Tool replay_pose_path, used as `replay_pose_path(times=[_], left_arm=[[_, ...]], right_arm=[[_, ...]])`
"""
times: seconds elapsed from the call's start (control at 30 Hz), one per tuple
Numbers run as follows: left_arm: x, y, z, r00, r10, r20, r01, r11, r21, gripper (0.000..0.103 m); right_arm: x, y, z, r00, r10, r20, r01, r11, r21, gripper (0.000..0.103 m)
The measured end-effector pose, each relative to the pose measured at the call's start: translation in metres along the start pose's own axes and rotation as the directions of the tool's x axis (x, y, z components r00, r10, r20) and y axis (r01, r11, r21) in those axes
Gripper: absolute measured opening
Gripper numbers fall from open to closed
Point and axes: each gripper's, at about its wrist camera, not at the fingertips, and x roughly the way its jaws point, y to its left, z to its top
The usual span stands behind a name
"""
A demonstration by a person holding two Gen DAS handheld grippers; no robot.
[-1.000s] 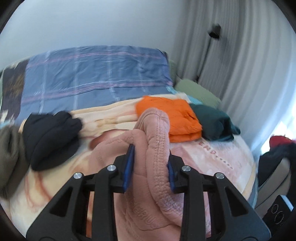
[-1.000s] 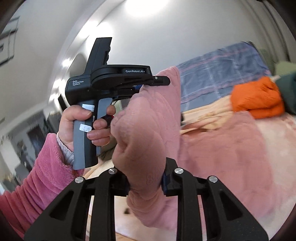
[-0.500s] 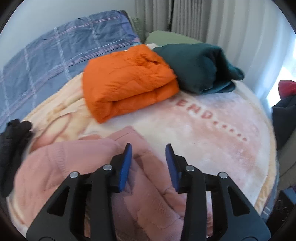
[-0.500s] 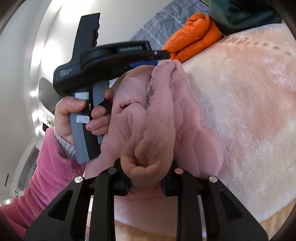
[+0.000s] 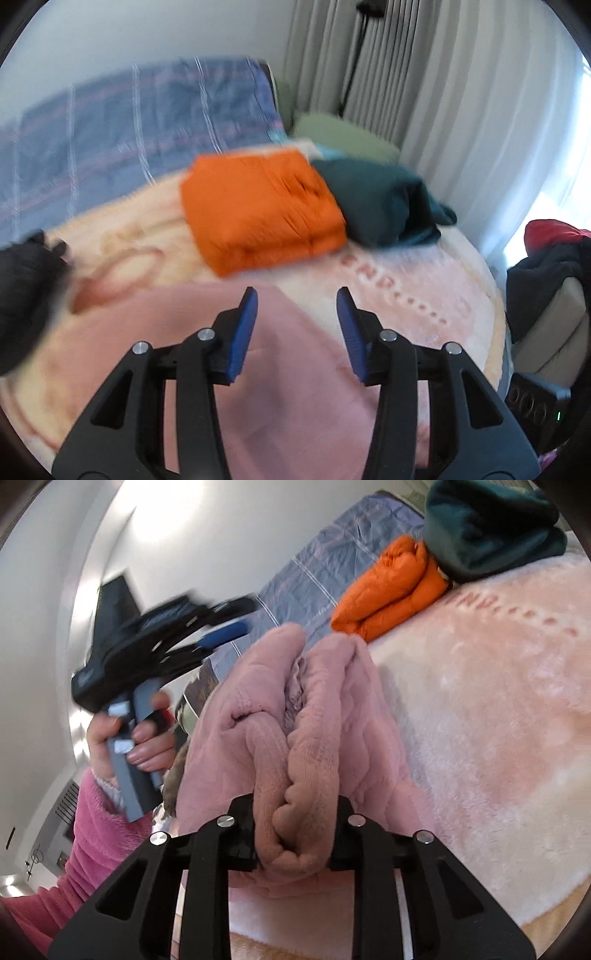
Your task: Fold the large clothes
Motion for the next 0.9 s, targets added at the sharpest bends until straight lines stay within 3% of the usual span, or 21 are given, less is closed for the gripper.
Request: replay_pose_path(times=[0.1,0.17,0.27,0.3,0.37,0.43,0.53,0.57,0.63,0.73,0.77,0.87,0.9], left_arm=[[-0.031,0.018,-0.003,0.998,0.049,0.033,-0.049,0.999,0.007,0.045],[-0.035,0.025,-0.013,0.997,0.074,0.035,-0.074,0.997,0.020,0.060],[0.009,0.023,-0.044,0.985,0.116,-0.124,-0.105,0.990,0.096,0.069],[0.018,0.017,-0.053,0.982,0.158,-0.108,-0.141,0.979,0.146,0.070],[0.040,-0.002,-0.070,0.955,0.289,-0.065,-0.257,0.918,0.301,0.070],[0.041,-0.002,-0.064,0.954,0.288,-0.081,-0.253,0.921,0.296,0.070],[0.042,0.005,-0.062,0.956,0.274,-0.104,-0.236,0.930,0.282,0.070],[0.041,0.008,-0.062,0.958,0.266,-0.107,-0.229,0.934,0.273,0.070],[0.042,0.009,-0.062,0.961,0.256,-0.108,-0.221,0.939,0.263,0.070],[0.043,0.009,-0.062,0.956,0.275,-0.102,-0.238,0.930,0.280,0.071],[0.042,0.008,-0.062,0.954,0.282,-0.098,-0.244,0.927,0.285,0.071],[0.041,0.006,-0.063,0.954,0.285,-0.094,-0.250,0.928,0.278,0.073],[0.043,0.006,-0.063,0.954,0.286,-0.096,-0.251,0.929,0.272,0.074]], right_arm=[[-0.007,0.004,0.000,1.000,-0.018,0.003,0.019,0.999,-0.030,0.024],[-0.001,-0.003,-0.003,0.997,-0.056,-0.048,0.056,0.998,-0.017,0.025],[0.009,-0.018,-0.012,0.989,-0.091,-0.119,0.093,0.996,0.007,0.028],[0.008,-0.018,-0.014,0.987,-0.100,-0.123,0.099,0.995,-0.008,0.031],[0.004,-0.011,-0.013,0.984,-0.138,-0.116,0.133,0.990,-0.053,0.035],[-0.005,-0.005,-0.011,0.980,-0.179,-0.091,0.171,0.981,-0.087,0.047],[-0.024,0.006,-0.007,0.972,-0.234,-0.006,0.231,0.963,-0.140,0.050],[-0.030,0.012,-0.006,0.970,-0.241,0.026,0.242,0.957,-0.161,0.049],[-0.038,0.029,-0.002,0.977,-0.201,0.076,0.213,0.952,-0.219,0.033],[-0.030,0.052,-0.004,0.993,-0.103,0.063,0.118,0.941,-0.316,0.024],[-0.021,0.056,-0.006,0.993,-0.107,0.043,0.115,0.935,-0.336,0.024],[0.020,0.042,-0.014,0.958,-0.285,-0.026,0.258,0.900,-0.351,0.015],[0.030,0.032,-0.017,0.951,-0.309,-0.027,0.281,0.894,-0.350,0.011]])
